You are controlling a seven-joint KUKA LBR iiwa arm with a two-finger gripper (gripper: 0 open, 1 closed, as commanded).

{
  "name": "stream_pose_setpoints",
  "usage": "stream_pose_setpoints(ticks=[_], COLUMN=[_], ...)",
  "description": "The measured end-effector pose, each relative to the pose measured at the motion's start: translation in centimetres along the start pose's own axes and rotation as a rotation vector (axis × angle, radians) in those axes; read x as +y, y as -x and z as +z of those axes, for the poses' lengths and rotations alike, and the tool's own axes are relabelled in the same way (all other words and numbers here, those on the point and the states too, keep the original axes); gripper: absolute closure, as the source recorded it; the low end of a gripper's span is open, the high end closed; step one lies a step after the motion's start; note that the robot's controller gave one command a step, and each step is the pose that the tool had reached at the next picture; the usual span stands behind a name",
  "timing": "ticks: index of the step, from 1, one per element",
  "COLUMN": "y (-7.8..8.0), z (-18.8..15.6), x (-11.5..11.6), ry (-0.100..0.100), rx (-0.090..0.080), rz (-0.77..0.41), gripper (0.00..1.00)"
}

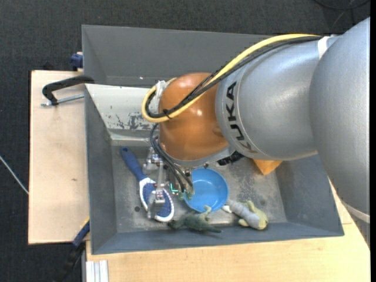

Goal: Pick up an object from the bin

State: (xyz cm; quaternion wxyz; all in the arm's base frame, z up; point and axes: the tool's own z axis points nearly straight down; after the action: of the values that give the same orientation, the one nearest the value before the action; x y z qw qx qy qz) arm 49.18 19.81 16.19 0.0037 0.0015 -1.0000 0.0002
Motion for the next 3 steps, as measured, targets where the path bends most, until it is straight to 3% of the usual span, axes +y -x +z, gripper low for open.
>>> stream_pose_setpoints(ticks=[1,2,3], y=[1.6,2.5,2.6], z=[5.7,6.5,6.4], x=[-1.7,-3.5,-3.5], ry=[0.007,0.009,0.011], rx=[-0.026,-0.034,-0.036], rz=[-0.273,-0.175,-0.17], gripper=[0.0,0.0,1.0])
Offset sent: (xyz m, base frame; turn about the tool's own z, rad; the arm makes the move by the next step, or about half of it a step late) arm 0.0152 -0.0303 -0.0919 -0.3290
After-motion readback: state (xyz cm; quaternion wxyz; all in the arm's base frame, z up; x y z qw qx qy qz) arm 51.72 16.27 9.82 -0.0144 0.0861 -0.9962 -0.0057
